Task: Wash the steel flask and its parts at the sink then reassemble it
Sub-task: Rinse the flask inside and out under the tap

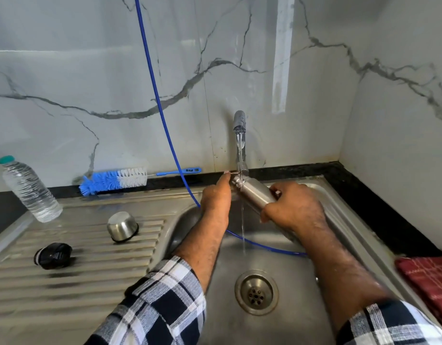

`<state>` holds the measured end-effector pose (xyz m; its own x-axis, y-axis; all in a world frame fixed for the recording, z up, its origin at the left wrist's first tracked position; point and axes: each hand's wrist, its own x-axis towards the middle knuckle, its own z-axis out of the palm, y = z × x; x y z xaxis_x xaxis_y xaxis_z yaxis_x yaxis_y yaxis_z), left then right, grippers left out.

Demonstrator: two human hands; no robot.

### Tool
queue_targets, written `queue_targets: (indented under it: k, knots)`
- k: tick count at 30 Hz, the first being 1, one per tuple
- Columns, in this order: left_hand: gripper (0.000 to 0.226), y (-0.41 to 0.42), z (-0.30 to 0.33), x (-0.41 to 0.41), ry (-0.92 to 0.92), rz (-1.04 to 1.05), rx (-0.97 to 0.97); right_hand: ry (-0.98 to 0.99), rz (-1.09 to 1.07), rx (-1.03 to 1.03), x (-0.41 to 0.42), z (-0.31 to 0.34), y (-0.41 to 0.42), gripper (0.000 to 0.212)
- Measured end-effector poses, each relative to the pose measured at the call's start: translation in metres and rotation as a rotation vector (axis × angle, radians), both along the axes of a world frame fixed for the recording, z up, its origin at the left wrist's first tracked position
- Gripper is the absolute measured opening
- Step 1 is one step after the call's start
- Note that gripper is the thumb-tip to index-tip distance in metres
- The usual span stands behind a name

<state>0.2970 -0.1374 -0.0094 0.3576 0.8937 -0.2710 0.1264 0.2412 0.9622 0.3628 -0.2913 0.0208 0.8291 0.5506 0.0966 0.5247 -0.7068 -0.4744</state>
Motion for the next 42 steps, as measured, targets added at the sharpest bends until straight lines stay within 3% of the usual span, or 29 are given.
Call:
queue_targets:
  k: [1,4,7,9,12,16,18,21,23,24,25,29,31,34,38,40,42]
  knots:
    - [0.076,0.003,0.001,-0.01,0.02,-0.033,0.071,0.008,0.063,0.023,-0.004,0.002,0.001,0.07]
    - [0.056,0.006,0.008,-0.039,0.013,-0.201,0.195,-0.038,0.236,0.043,-0.008,0.004,0.003,0.087]
    - [0.054,0.014,0.016,-0.06,-0.009,-0.373,0.147,-0.062,0.382,0.062,-0.007,0.002,0.002,0.089]
    - [0.053,0.016,0.02,-0.07,-0.013,-0.333,0.118,-0.048,0.456,0.091,-0.006,0.001,-0.001,0.087]
    - [0.04,0.017,0.018,-0.081,-0.059,-0.112,0.009,-0.142,0.369,0.126,-0.004,-0.005,0.0,0.079]
    - [0.031,0.002,0.013,-0.092,-0.153,-0.003,-0.083,-0.171,0.069,0.491,0.0,-0.028,0.021,0.071]
    - [0.033,-0.005,0.01,-0.09,-0.202,0.015,0.013,-0.016,-0.091,0.603,0.001,-0.037,0.034,0.056]
    - [0.038,-0.006,-0.002,-0.088,-0.261,0.014,0.277,0.528,-0.284,0.747,0.001,-0.031,0.043,0.024]
    - [0.036,-0.006,-0.008,-0.089,-0.28,-0.002,0.383,0.832,-0.342,0.78,0.002,-0.024,0.041,0.024]
    - [0.034,-0.007,-0.008,-0.089,-0.285,0.0,0.405,0.853,-0.333,0.777,0.004,-0.022,0.042,0.029]
    - [0.033,-0.009,-0.008,-0.089,-0.28,0.018,0.409,0.745,-0.316,0.751,0.004,-0.022,0.043,0.031]
    - [0.036,-0.006,-0.009,-0.081,-0.276,0.168,0.223,-0.034,-0.184,0.535,-0.014,-0.024,0.05,0.053]
    - [0.037,0.0,-0.011,-0.08,-0.259,0.208,0.134,-0.176,-0.144,0.402,-0.027,-0.027,0.058,0.059]
    - [0.04,0.001,-0.01,-0.083,-0.218,0.217,0.103,-0.26,-0.083,0.28,-0.037,-0.038,0.066,0.064]
    - [0.038,0.001,-0.003,-0.089,-0.2,0.186,0.208,-0.364,0.049,0.325,-0.027,-0.039,0.064,0.059]
    - [0.04,0.003,-0.002,-0.092,-0.188,0.145,0.408,-0.235,0.081,0.31,-0.016,-0.028,0.057,0.054]
    - [0.04,0.006,-0.003,-0.096,-0.188,0.106,0.555,0.045,0.104,0.331,-0.003,-0.018,0.048,0.045]
